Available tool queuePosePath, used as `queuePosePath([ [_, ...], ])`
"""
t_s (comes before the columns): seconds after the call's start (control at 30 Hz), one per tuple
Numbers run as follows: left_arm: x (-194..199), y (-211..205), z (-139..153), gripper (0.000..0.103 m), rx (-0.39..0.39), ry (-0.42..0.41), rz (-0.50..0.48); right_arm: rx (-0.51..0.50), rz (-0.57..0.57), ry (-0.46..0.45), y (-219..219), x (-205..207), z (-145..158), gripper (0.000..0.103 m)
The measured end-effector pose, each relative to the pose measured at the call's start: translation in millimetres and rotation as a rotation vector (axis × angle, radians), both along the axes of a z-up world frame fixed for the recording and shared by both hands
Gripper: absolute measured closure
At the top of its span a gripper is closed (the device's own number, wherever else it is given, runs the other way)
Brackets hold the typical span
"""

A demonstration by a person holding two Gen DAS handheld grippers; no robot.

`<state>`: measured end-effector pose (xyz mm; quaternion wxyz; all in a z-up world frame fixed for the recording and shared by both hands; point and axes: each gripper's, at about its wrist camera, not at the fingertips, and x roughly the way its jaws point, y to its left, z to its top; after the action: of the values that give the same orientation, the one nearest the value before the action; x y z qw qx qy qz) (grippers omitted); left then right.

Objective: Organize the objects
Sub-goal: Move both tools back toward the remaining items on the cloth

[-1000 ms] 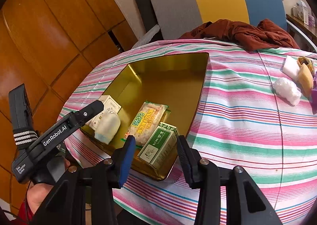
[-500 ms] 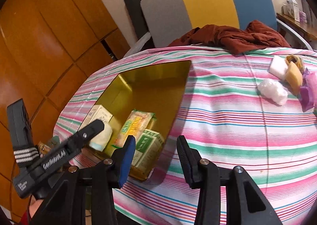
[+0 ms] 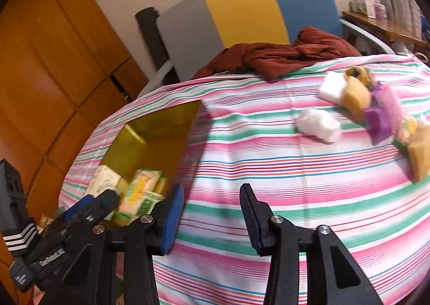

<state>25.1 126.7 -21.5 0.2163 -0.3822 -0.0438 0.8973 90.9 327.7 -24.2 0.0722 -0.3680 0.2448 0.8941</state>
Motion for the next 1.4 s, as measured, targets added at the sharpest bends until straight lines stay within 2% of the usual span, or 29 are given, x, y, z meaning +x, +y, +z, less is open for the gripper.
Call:
queuePosePath([
  [0.43,28,57,-9,0.0,-0.035,-0.025,-0.166,-0.028,-0.216,-0.09,81,57,-41,0.056],
  [0.6,38,77,-12,0.0,-0.066,-0.024,-0.225,-0.005,-0.407,-0.102,132,91,-53,0.056],
  [0.8,44,90,-15,0.0,-0.076,-0.035,-0.247,-0.027,-0.611,-0.05,191,124,-49,0.054],
  [0.83,44,91,-16,0.0,-0.075,-0.038,-0.248,-0.037,-0.629,-0.041,200,125,-48,0.053],
  [0.87,45,91,-17,0.0,-0.079,-0.041,-0.245,-0.052,-0.645,-0.037,208,124,-49,0.045],
  [0.93,45,93,-19,0.0,-0.081,-0.052,-0.244,-0.071,-0.655,-0.037,219,120,-50,0.039],
  [1.13,47,96,-21,0.0,-0.094,-0.056,-0.248,-0.078,-0.629,-0.058,233,98,-60,0.04],
  [1.23,47,97,-20,0.0,-0.1,-0.05,-0.249,-0.073,-0.567,-0.032,226,96,-59,0.046],
  [1.33,46,101,-20,0.0,-0.098,-0.049,-0.245,-0.097,-0.464,0.028,206,95,-51,0.046],
  [1.4,43,106,-20,0.0,-0.102,-0.053,-0.253,-0.132,-0.356,0.07,189,93,-46,0.043],
])
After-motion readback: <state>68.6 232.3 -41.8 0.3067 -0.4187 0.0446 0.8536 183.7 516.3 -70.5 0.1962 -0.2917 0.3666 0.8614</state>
